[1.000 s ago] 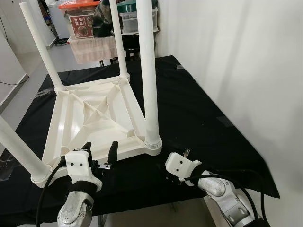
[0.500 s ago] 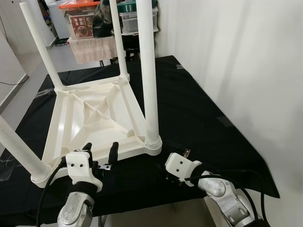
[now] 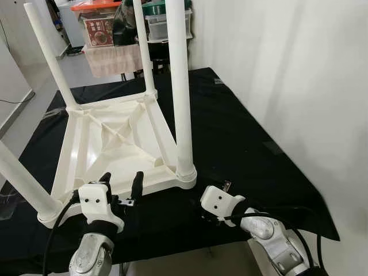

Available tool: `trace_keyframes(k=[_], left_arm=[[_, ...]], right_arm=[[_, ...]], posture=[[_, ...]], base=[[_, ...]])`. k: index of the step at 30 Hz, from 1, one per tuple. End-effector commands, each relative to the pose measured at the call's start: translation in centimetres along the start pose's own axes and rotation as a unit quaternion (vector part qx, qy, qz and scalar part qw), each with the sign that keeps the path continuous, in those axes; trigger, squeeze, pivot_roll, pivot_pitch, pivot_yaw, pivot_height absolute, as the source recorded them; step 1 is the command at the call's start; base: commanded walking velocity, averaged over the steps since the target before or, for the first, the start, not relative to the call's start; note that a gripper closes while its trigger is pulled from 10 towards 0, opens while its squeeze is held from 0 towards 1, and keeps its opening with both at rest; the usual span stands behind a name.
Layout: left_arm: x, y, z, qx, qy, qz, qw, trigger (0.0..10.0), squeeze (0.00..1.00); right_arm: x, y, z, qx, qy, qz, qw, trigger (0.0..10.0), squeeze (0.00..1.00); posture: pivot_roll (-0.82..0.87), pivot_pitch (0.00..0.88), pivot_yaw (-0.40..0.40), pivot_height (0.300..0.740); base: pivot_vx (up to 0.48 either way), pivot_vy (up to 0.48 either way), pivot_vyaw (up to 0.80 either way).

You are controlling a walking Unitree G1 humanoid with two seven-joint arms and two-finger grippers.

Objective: Building children table

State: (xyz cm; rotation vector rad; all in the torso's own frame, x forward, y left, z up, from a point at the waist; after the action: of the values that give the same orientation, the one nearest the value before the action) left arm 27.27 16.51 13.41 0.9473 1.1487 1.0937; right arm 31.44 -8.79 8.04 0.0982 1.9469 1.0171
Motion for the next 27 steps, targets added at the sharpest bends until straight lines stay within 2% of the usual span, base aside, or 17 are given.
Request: trace_keyframes(k=[1, 27], left_arm=[[0.43, 0.1, -0.14, 0.002, 0.005, 0.005, 1.0, 10.0, 0.0], [0.46, 0.2, -0.22, 0.0, 0.006, 0.004, 1.0, 10.0, 0.0]], right_arm=[[0.3, 0.21, -0.16, -0.006, 0.003, 0.0, 1.0, 10.0, 0.0], [0.33, 0.23, -0.21, -0.006, 0.003, 0.0, 1.0, 10.0, 0.0]], posture=[[-0.09, 0.0, 0.038, 0.74], [-0.1, 0.0, 0.037, 0.74]], base=[[0.0, 0.0, 0.0], [0.0, 0.0, 0.0]])
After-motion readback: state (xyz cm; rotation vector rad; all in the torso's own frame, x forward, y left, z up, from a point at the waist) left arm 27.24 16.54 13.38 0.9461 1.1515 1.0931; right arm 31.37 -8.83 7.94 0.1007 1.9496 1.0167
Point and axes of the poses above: a point about 5 cm out from each wrist's last joint towards the gripper, its own z axis pointing out of the wrist towards the gripper, its own y axis along the axis of the wrist's last joint, x = y × z, the point moved 5 cm from there along z, pointing out of the wrist towards the gripper, and after that the axes turned 4 degrees about -z, right-handed, at the moved point
